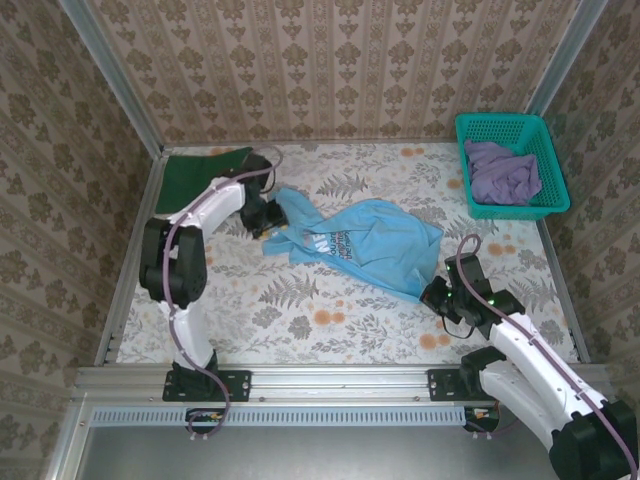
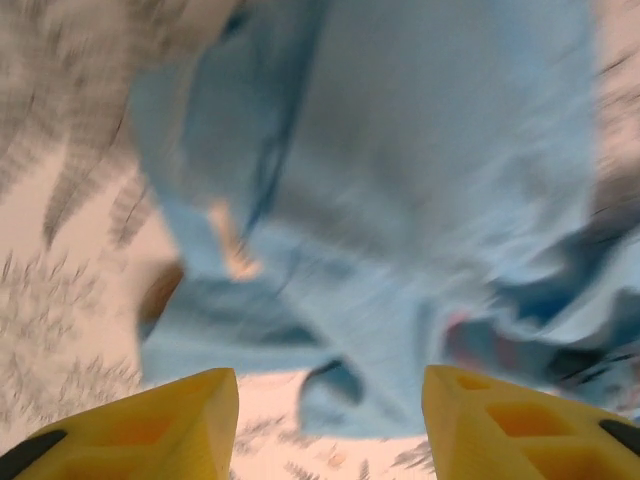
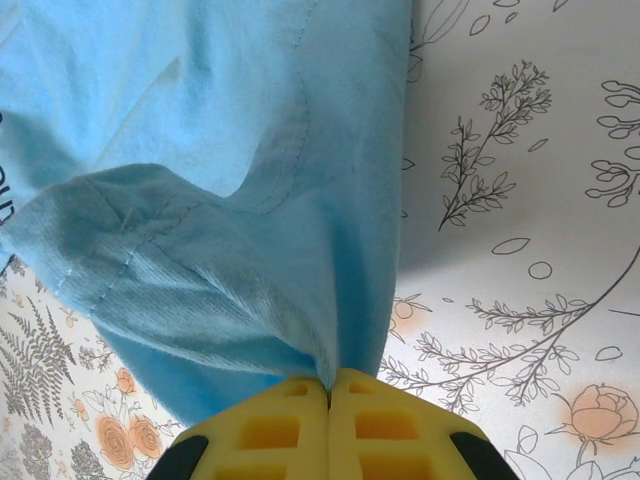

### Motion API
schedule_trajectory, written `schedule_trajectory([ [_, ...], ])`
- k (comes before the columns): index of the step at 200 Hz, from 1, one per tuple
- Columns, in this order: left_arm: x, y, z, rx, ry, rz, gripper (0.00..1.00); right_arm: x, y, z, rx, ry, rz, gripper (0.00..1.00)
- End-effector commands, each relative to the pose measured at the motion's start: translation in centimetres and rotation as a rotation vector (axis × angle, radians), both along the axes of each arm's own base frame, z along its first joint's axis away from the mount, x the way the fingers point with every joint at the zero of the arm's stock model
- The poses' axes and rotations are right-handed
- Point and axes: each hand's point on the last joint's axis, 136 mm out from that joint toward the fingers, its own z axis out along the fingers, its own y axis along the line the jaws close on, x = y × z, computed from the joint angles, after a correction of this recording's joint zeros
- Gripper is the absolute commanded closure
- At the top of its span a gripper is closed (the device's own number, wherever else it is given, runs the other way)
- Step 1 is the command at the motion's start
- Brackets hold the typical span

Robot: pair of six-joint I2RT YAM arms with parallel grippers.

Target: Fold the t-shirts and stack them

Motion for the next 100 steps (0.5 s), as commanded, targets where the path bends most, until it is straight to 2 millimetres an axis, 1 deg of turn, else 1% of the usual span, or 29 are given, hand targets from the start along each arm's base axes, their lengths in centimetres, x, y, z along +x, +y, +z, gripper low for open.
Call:
schedule_trajectory([
  [1,-0.6,2.0,0.9,-0.081,-0.029,0.148,0.61,-0.7,-0.3,-0.8,0.005,0.034,-0.024,0.94],
  [9,-0.8,2.4,0.3,-0.11,-0.018,0.176,0.61,-0.6,-0.1,-0.7,0.008,0.031,-0.016,0.94],
  [21,-1.1,2.3,-0.5,-0.147,0.013,0.182,0.61,-0.6,-0.1,-0.7,0.004,0.03,-0.01,0.94],
  [43,-1.5,1.8,-2.2,-0.147,0.07,0.169,0.54,-0.6,-0.1,-0.7,-0.001,0.03,0.001,0.93],
  [66,-1.5,2.3,-3.9,-0.133,0.093,0.195,0.53,-0.5,0.0,-0.7,0.003,0.03,0.002,0.93],
  [81,-1.4,2.0,-4.8,-0.139,0.11,0.19,0.56,-0.4,0.1,-0.6,0.008,0.025,0.002,0.93],
  [100,-1.5,2.1,-5.6,-0.115,0.132,0.175,0.65,-0.3,0.1,-0.5,0.007,0.022,0.001,0.93],
])
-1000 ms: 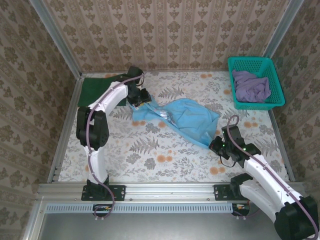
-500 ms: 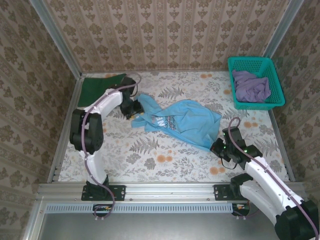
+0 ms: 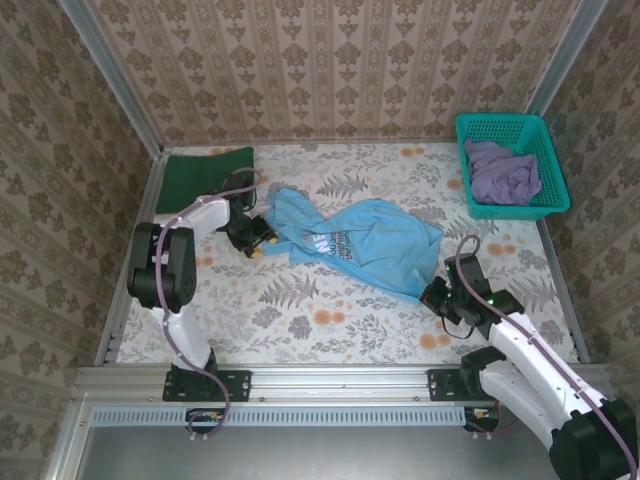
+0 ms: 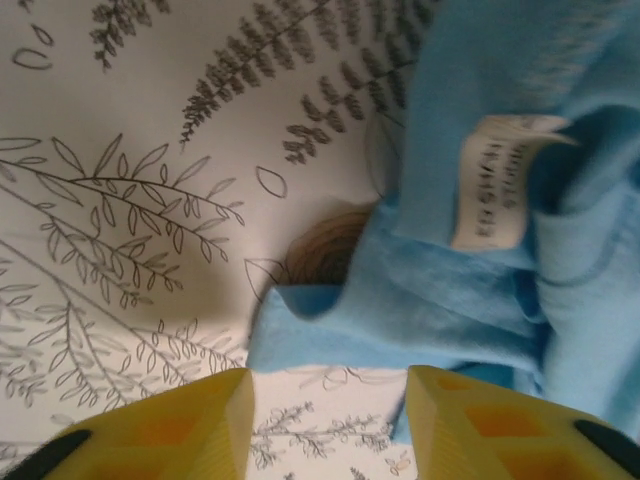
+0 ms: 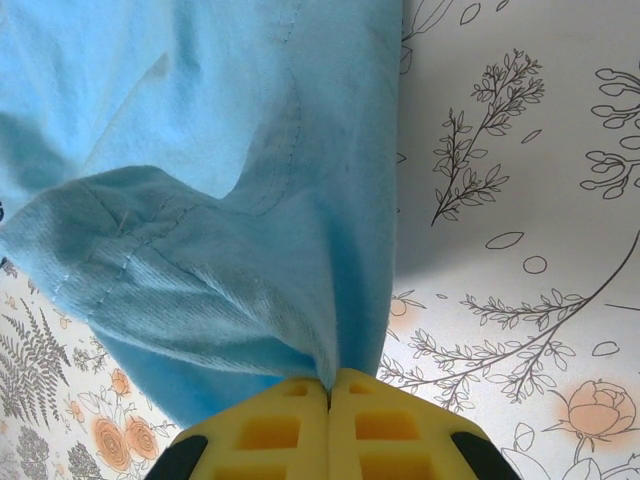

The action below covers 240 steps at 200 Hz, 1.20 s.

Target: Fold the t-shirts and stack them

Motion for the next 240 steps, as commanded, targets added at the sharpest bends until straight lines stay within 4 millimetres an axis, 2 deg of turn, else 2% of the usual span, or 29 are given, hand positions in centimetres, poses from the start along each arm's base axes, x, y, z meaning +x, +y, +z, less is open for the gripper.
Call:
schedule_trajectory([
  [1,-0.2,-0.1,-1.4,0.002,0.041,-0.004,0.65,-0.2,0.0,-0.3,0.005,0.01,0.003,0.93],
  [68,-1.5,0.9,-2.2,0.063,0.053,-0.049,0.67,-0.2,0.0,-0.3,0.009,0.006,-0.003,0.91],
  [72,-1.5,0.9,-2.2,0.063,0.049,-0.052,0.66,-0.2,0.0,-0.4,0.007,0.007,-0.002,0.9],
  [83,-1.4,0.8,-1.9,0.056,0.03,-0.06,0.51,-0.2,-0.1,-0.4,0.002,0.01,-0.003,0.86],
  [92,-1.4,0.9,-1.4,0.054,0.006,-0.07,0.48,-0.3,-0.2,-0.3,-0.004,0.011,-0.004,0.84],
  [127,-1.7,1.4,0.2,0.081,-0.07,-0.128,0.49,-0.5,-0.7,-0.9,-0.034,0.028,-0.019,0.76],
  [142,-2.3,1.6,0.2,0.096,-0.06,-0.155,0.57,-0.6,-0.8,-1.2,-0.035,0.042,-0.026,0.74],
  [151,-2.7,1.6,0.2,0.099,-0.061,-0.164,0.59,-0.6,-0.7,-1.4,-0.032,0.048,-0.025,0.74],
  [176,-3.1,1.5,-0.8,0.095,-0.05,-0.167,0.57,-0.6,-0.6,-1.7,-0.029,0.053,-0.023,0.73],
  [240,-1.5,1.1,-2.2,0.1,-0.023,-0.178,0.61,-0.7,-1.0,-0.6,-0.058,0.044,-0.015,0.66],
])
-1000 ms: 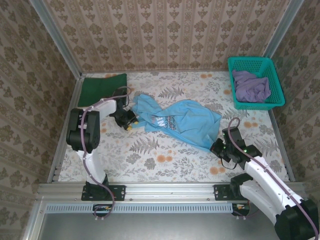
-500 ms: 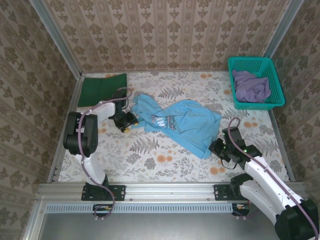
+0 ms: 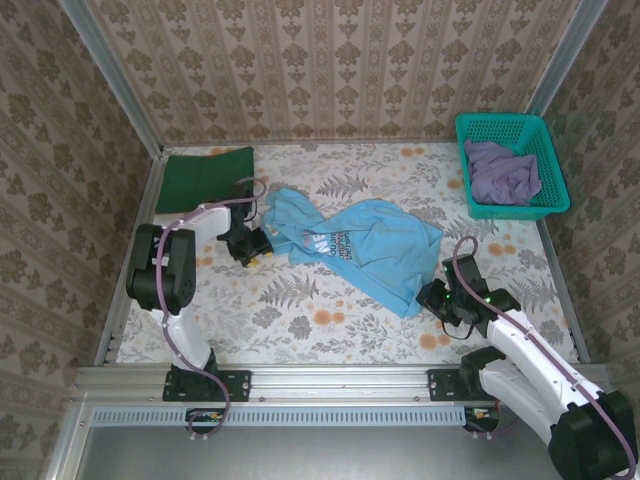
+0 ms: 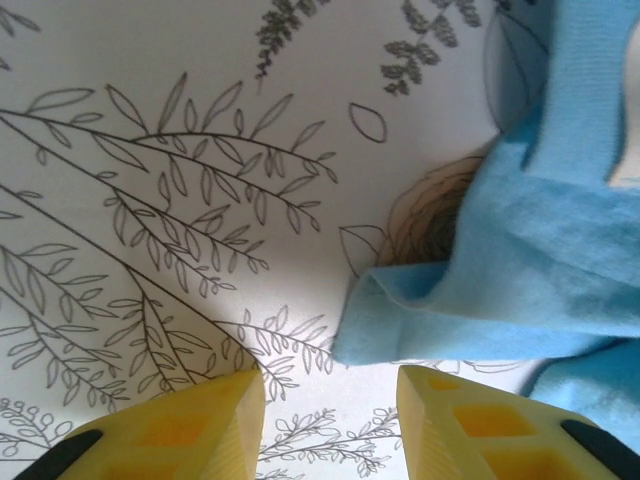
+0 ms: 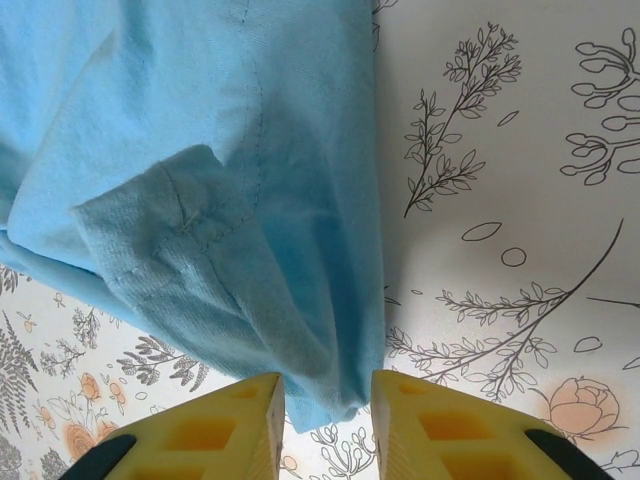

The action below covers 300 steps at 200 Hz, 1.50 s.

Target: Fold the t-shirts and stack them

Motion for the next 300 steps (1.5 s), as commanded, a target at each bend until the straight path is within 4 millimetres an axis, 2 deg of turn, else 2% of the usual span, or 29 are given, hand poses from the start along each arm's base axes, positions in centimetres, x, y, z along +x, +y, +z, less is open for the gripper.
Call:
schedule_trajectory([
  [1,0.8,-0.2,-0.7,0.017,-0.004,-0.035,0.61,-0.2,-0.8,0.5,-0.04,-0.001,-0.014,0.66],
  [63,1.8,-0.2,-1.8,0.043,0.016,-0.065,0.78,0.0,-1.5,1.8,-0.081,-0.007,-0.017,0.63],
  [102,2.7,-1.5,-0.6,-0.011,-0.022,-0.078,0.68,0.3,-1.2,2.6,-0.077,-0.025,0.001,0.63],
  [170,1.2,-1.7,1.7,-0.032,-0.104,-0.074,0.73,0.1,-0.7,2.1,-0.041,-0.028,0.006,0.64],
  [215,1.6,-1.7,3.2,-0.028,-0.143,-0.063,0.73,0.1,-0.6,1.7,-0.034,-0.028,0.005,0.64],
  [241,1.1,-1.3,2.7,-0.005,-0.12,-0.054,0.68,-0.2,-0.6,1.2,-0.03,-0.02,0.004,0.64],
  [268,0.8,-1.3,1.6,0.003,-0.081,-0.059,0.69,-0.2,-0.6,1.0,-0.023,-0.024,-0.003,0.64],
  [300,1.3,-1.1,0.8,0.028,-0.066,-0.056,0.71,0.0,-0.5,1.1,-0.018,-0.033,-0.006,0.64],
])
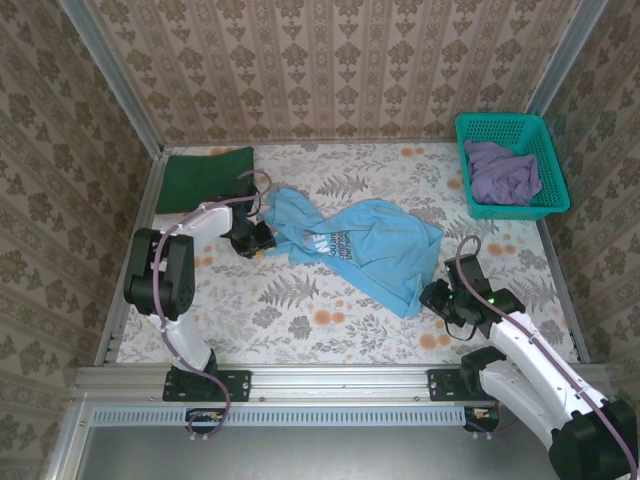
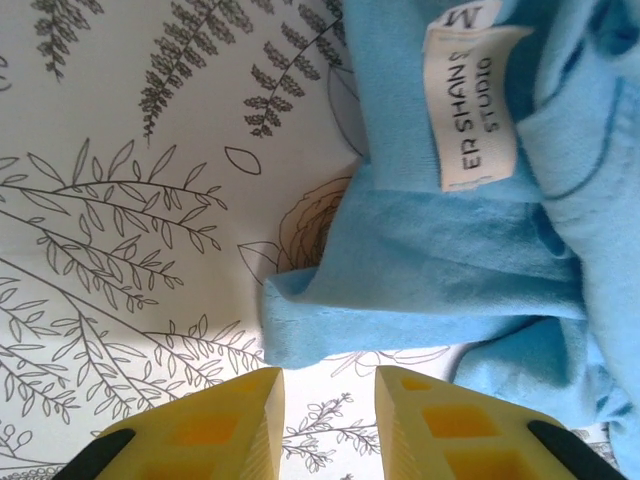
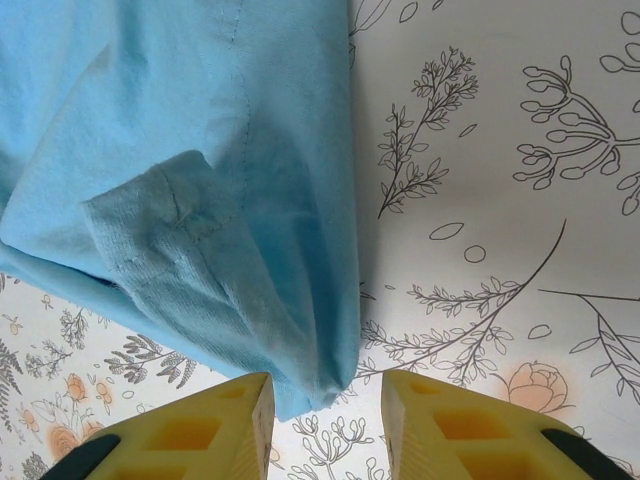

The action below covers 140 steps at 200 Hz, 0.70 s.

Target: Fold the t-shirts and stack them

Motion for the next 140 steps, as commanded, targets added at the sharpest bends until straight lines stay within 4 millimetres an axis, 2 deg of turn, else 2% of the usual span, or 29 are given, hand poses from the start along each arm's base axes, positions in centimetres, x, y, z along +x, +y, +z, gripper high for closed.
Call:
schedule_trajectory([
  [1,0.2,0.1,-0.8,0.035,0.029,0.007,0.71,0.4,0.3,0.3,0.024,-0.023,-0.002,0.64],
  [25,0.5,0.6,-1.5,0.069,0.033,0.011,0.72,0.5,0.3,0.5,0.024,-0.029,-0.001,0.64],
  [78,1.5,0.4,-2.3,0.074,0.045,0.004,0.73,0.5,0.4,0.7,0.027,-0.03,0.008,0.64],
  [116,0.4,1.1,-3.4,0.116,0.084,-0.013,0.75,0.6,0.2,1.3,0.016,-0.033,0.0,0.64],
  [140,-0.1,1.4,-4.0,0.128,0.098,-0.022,0.83,0.8,-0.4,2.1,-0.015,-0.034,-0.022,0.64],
])
